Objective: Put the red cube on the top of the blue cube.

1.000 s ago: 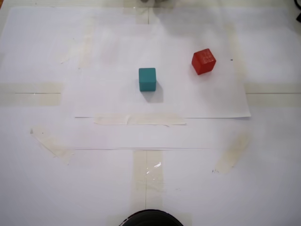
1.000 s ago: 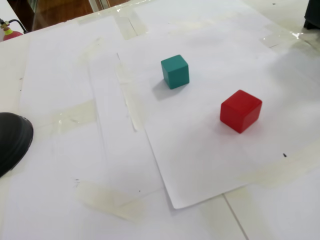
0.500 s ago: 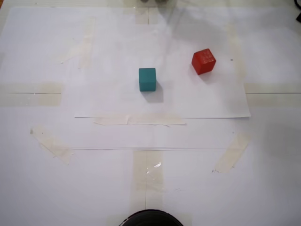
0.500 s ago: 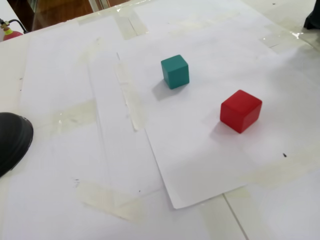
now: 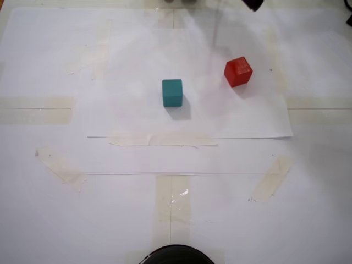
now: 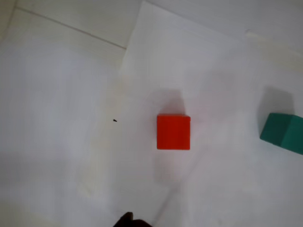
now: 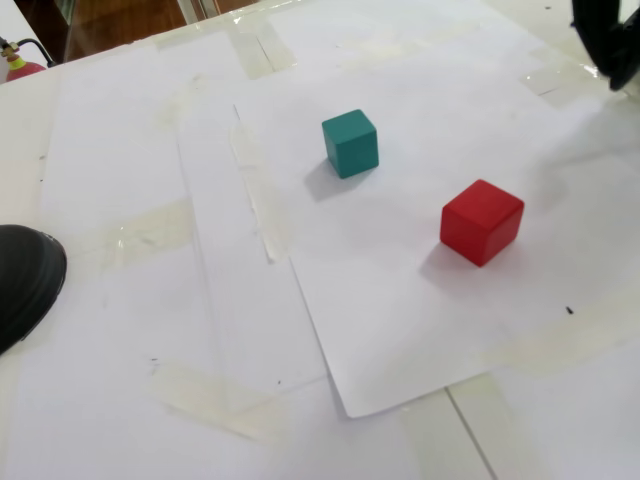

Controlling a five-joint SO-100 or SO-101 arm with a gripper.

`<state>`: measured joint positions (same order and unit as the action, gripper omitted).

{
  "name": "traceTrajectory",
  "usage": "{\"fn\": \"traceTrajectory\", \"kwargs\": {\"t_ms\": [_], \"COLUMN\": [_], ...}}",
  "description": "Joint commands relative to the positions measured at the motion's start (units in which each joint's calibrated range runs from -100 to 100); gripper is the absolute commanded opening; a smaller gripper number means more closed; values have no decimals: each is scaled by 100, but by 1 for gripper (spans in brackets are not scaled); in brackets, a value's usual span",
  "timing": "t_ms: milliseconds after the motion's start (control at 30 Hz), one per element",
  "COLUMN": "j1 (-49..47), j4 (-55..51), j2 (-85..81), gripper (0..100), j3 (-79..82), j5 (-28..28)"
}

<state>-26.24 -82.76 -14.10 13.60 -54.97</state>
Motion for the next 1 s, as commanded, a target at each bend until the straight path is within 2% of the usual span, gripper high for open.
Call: {"fn": "traceTrajectory", "kwargs": {"t_ms": [0,167,733,967], "j1": [-40,58,323,285], "j4": [135,387,958,1211], "j2": [423,809,1427,1659], "gripper": [0,1,19,23], "j3": [-566,-684,-829,-884], "j5": [83,83,88,117]}}
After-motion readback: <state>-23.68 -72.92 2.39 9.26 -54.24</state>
